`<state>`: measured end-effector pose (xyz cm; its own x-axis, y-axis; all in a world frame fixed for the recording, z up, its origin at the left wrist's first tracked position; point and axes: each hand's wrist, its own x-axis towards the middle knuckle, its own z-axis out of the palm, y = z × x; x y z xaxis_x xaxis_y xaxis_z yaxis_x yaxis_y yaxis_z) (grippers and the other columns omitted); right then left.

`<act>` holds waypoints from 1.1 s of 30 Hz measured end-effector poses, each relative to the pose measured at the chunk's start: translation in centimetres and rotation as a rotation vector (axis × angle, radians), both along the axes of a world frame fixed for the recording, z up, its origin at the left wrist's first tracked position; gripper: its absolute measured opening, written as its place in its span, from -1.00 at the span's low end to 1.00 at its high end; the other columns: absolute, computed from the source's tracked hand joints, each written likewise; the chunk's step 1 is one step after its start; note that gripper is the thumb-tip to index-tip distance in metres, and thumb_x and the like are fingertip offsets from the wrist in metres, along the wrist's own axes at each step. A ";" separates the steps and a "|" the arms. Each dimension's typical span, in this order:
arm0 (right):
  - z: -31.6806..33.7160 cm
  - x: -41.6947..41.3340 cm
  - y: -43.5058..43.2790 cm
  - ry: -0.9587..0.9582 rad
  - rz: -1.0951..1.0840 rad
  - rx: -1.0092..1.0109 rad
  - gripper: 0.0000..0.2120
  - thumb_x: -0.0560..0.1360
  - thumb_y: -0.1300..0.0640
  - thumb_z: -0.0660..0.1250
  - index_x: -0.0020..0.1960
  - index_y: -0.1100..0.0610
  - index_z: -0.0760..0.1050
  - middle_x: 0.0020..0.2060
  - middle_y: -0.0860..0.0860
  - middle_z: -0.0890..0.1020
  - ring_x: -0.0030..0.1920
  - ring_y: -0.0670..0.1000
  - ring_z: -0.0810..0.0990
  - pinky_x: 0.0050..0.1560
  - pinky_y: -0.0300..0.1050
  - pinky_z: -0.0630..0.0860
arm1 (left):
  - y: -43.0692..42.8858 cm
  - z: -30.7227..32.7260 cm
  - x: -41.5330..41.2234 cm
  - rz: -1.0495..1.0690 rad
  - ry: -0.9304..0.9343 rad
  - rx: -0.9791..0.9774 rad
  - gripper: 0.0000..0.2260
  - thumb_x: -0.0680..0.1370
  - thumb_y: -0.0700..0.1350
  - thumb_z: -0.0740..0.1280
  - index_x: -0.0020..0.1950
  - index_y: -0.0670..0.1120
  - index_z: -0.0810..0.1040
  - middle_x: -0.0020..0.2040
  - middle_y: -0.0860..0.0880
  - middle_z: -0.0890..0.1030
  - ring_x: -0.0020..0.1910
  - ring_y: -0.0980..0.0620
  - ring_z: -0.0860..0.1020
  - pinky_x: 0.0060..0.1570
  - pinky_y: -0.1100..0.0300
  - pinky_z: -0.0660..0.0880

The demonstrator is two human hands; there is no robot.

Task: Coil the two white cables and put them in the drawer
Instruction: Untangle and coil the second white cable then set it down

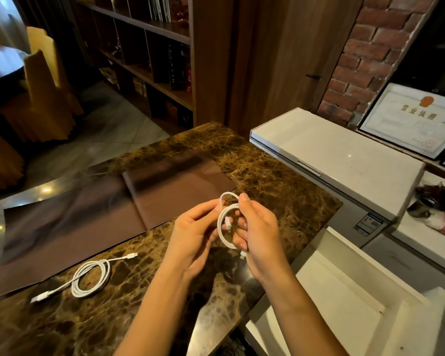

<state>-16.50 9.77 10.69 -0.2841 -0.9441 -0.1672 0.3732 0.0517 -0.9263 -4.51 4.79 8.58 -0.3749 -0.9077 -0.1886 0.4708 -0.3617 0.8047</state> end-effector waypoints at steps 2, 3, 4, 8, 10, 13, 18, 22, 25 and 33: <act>0.0 -0.1 0.0 -0.012 -0.031 0.006 -0.66 0.69 0.00 0.22 0.02 0.24 0.62 -0.44 -0.03 0.63 -0.54 -0.18 0.54 -0.58 -0.35 0.39 | 0.3 -0.1 0.0 -0.014 -0.018 -0.027 -0.79 0.49 -0.16 0.44 0.09 -0.13 0.74 -0.03 -0.17 0.75 -0.17 0.00 0.72 -0.25 0.21 0.66; 0.0 -0.1 0.0 -0.007 -0.042 0.011 -0.67 0.69 0.00 0.23 0.02 0.23 0.62 -0.42 -0.02 0.65 -0.52 -0.17 0.57 -0.56 -0.35 0.42 | 0.5 -0.2 0.0 -0.016 -0.037 -0.050 -0.79 0.51 -0.18 0.43 0.12 -0.11 0.72 -0.03 -0.17 0.75 -0.16 -0.02 0.73 -0.23 0.19 0.66; 0.0 0.0 0.0 0.000 -0.051 0.015 -0.67 0.68 0.00 0.23 0.01 0.22 0.64 -0.39 -0.01 0.67 -0.49 -0.16 0.60 -0.54 -0.34 0.45 | 0.7 -0.3 0.0 -0.012 -0.060 -0.080 -0.78 0.54 -0.22 0.40 0.17 -0.11 0.70 -0.01 -0.19 0.75 -0.14 -0.05 0.73 -0.20 0.16 0.66; -0.4 0.0 -0.2 0.038 -0.095 0.060 -0.66 0.66 -0.06 0.26 0.01 0.19 0.64 -0.29 0.09 0.65 -0.37 -0.07 0.62 -0.46 -0.27 0.51 | 1.5 -0.7 0.7 -0.002 -0.182 -0.316 -0.63 0.60 -0.35 0.31 0.35 -0.05 0.57 0.09 -0.14 0.73 0.06 -0.05 0.72 -0.01 0.20 0.64; -0.6 -0.2 -0.4 0.051 -0.127 0.077 -0.63 0.66 -0.07 0.26 0.01 0.24 0.60 -0.32 0.08 0.59 -0.43 -0.12 0.55 -0.50 -0.29 0.47 | 2.0 -0.9 1.3 -0.037 -0.348 -0.535 -0.52 0.57 -0.40 0.34 0.42 -0.01 0.52 0.23 0.03 0.69 0.21 0.06 0.65 0.15 0.23 0.59; -0.7 -0.5 -0.6 0.052 -0.156 0.073 -0.62 0.66 -0.06 0.26 -0.03 0.26 0.59 -0.40 0.05 0.53 -0.51 -0.14 0.51 -0.54 -0.27 0.45 | 2.7 -1.0 1.5 -0.074 -0.537 -0.705 -0.43 0.54 -0.28 0.44 0.50 0.07 0.44 0.31 0.21 0.61 0.28 0.18 0.59 0.26 0.25 0.53; -1.3 -0.3 -0.5 0.116 -0.172 0.100 -0.63 0.65 -0.09 0.27 -0.13 0.19 0.53 -0.37 0.07 0.40 -0.44 -0.06 0.36 -0.52 -0.26 0.36 | 3.1 -0.9 1.0 0.146 -0.809 -0.980 -0.46 0.51 -0.10 0.52 0.46 0.07 0.49 0.28 0.26 0.60 0.25 0.31 0.56 0.22 0.31 0.53; -1.3 -0.8 -0.6 -0.010 -0.160 0.090 -0.65 0.66 -0.07 0.27 -0.11 0.19 0.55 -0.44 -0.01 0.43 -0.53 -0.13 0.32 -0.59 -0.27 0.30 | 3.0 -0.6 1.2 0.069 -0.766 -1.014 -0.56 0.51 -0.12 0.49 0.37 0.08 0.58 0.34 0.21 0.58 0.33 0.28 0.52 0.21 0.25 0.56; -1.2 -1.2 -0.5 -0.050 -0.113 0.093 -0.64 0.66 -0.08 0.25 -0.04 0.20 0.60 -0.40 0.02 0.55 -0.54 -0.13 0.34 -0.60 -0.27 0.27 | 2.8 -0.5 1.6 -0.028 -0.795 -1.006 -0.53 0.47 -0.20 0.50 0.36 0.08 0.59 0.35 0.19 0.56 0.34 0.22 0.51 0.24 0.24 0.54; -0.8 -1.0 0.1 -0.030 -0.077 0.081 -0.64 0.68 -0.04 0.24 0.01 0.26 0.59 -0.48 -0.07 0.53 -0.54 -0.18 0.35 -0.59 -0.30 0.26 | 2.5 -0.1 2.5 -0.069 -0.884 -1.093 -0.56 0.47 -0.16 0.51 0.34 0.07 0.61 0.28 0.20 0.61 0.29 0.27 0.54 0.30 0.24 0.50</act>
